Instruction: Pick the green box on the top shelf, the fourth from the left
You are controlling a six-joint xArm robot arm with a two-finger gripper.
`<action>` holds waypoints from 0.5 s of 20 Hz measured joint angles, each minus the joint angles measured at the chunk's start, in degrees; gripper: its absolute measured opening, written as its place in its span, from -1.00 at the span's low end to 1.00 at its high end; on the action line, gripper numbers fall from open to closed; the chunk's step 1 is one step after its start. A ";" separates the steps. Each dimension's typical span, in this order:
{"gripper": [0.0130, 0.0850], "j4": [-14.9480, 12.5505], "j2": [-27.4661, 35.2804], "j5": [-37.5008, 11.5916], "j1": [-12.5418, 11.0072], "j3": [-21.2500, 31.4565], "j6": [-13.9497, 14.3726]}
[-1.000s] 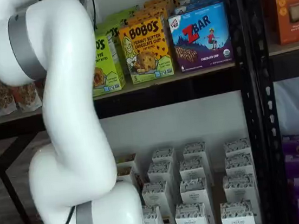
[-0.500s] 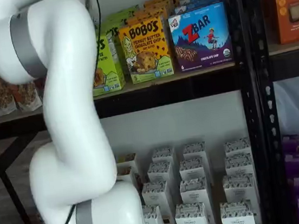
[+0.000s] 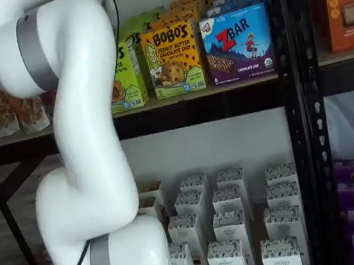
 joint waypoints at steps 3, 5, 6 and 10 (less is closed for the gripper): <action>1.00 -2.64 0.77 0.56 1.14 -0.83 0.84; 1.00 -4.26 1.15 0.87 1.87 -1.10 1.34; 1.00 -4.82 1.21 0.82 2.15 -1.01 1.52; 1.00 -5.74 1.03 0.02 2.80 -0.10 1.93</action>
